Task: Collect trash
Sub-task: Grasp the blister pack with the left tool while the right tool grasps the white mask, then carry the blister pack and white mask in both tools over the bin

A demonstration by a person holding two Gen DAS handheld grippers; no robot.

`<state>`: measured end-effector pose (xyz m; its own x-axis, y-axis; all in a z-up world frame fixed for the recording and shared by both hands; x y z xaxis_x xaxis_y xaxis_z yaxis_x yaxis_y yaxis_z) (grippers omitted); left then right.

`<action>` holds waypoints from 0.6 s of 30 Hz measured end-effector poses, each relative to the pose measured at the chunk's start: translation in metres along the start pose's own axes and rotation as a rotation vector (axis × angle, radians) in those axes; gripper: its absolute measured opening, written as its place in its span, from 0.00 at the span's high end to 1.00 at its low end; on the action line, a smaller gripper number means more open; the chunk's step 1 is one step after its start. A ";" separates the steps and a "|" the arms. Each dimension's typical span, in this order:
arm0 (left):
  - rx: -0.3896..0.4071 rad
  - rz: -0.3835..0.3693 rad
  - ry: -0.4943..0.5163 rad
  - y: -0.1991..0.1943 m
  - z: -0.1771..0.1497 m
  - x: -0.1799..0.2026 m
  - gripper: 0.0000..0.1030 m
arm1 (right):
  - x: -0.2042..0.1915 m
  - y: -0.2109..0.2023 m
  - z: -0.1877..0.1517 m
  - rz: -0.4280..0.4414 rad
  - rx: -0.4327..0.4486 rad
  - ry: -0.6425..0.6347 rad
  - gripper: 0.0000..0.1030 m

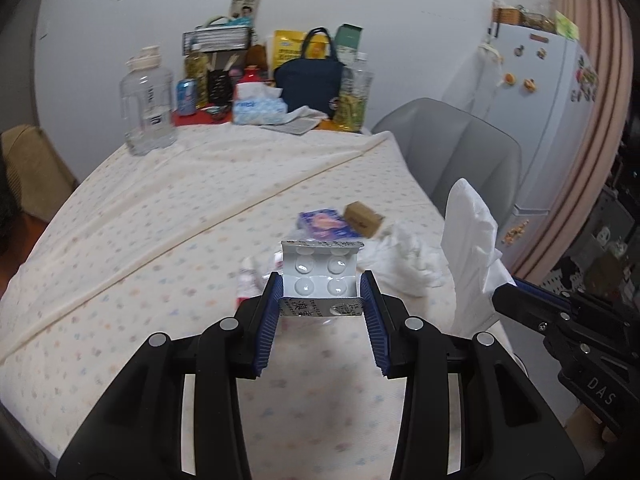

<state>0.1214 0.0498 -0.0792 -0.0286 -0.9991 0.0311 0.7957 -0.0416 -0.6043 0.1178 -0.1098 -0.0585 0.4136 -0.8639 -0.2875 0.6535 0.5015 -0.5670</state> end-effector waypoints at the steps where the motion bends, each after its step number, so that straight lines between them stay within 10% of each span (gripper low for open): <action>1: 0.004 -0.012 0.013 0.001 0.004 0.009 0.61 | 0.009 -0.004 0.002 -0.013 0.008 0.008 0.92; 18: 0.023 -0.210 0.169 0.025 0.046 0.158 0.61 | 0.161 -0.076 -0.010 -0.276 0.058 0.151 0.92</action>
<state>0.1650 -0.1084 -0.0527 -0.2935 -0.9558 0.0193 0.7753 -0.2498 -0.5801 0.1289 -0.2877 -0.0693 0.1196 -0.9628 -0.2424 0.7646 0.2450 -0.5961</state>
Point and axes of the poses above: each gripper's, at about its wrist camera, not at the fingertips, and y roughly the way its jaws point, x to its right, z to its top, the point moved 8 cm from there along y, roughly the way its jaws point, and after that the axes turned 8 degrees about y, right-handed, at the moved point
